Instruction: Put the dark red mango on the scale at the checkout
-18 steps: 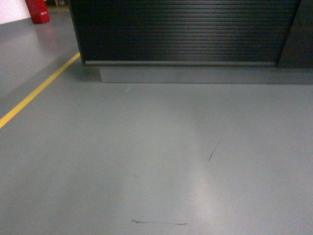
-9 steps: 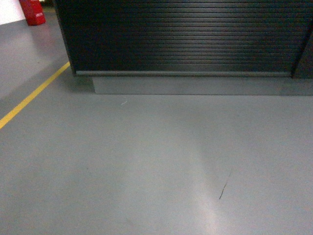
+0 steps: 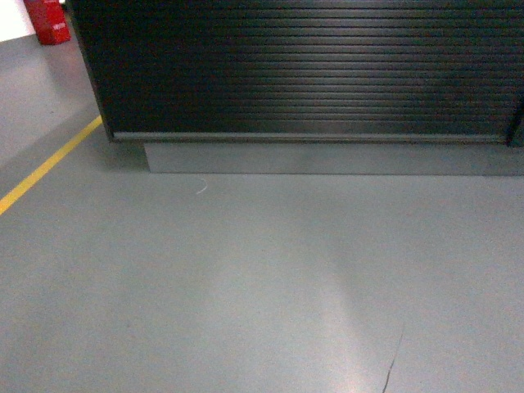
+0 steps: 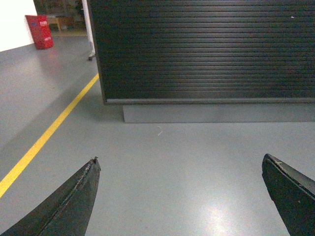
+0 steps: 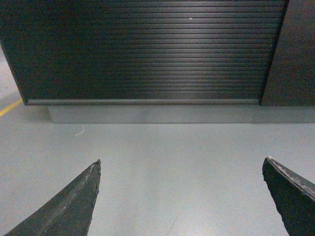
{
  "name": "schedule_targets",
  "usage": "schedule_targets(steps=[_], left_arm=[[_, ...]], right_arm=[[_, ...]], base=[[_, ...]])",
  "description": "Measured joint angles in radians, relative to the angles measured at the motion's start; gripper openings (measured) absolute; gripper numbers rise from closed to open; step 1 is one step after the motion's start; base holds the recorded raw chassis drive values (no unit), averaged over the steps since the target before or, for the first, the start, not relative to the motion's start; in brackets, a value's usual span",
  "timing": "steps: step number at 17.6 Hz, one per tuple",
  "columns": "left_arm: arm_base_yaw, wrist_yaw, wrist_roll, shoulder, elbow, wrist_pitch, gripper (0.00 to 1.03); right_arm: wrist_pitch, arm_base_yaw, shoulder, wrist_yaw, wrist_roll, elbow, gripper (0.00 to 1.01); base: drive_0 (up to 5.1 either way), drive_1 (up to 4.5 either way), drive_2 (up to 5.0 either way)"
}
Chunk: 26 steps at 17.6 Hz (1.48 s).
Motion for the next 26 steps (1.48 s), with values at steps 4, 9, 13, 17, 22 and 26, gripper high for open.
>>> schedule_targets(steps=[4,9,13,17,22,26], left_arm=[[0.000,0.000,0.000,0.000,0.000,0.001,0.98],[0.000,0.001,0.000,0.000,0.000,-0.003,0.98],[0.000,0.000,0.000,0.000,0.000,0.000,0.98],[0.000,0.000,0.000,0.000,0.000,0.001,0.98],[0.000,0.000,0.000,0.000,0.000,0.001,0.98],[0.000,-0.001,0.000,0.000,0.000,0.000,0.98]], right_arm=[[-0.004,0.000,0.000,0.001,0.000,0.000,0.98],[-0.003,0.000,0.000,0.000,0.000,0.000,0.98],[-0.002,0.000,0.000,0.000,0.000,0.000,0.98],[-0.002,0.000,0.000,-0.001,0.000,0.000,0.98],[-0.002,0.000,0.000,0.000,0.000,0.000,0.98],[-0.003,0.000,0.000,0.000,0.000,0.000,0.98]], base=[[0.0,4.33,-4.3],[0.1,4.39,-4.3],[0.1,4.40,-4.3],[0.0,4.35,-4.3],[0.0,4.33,-4.3],[-0.1,4.21,-4.4]])
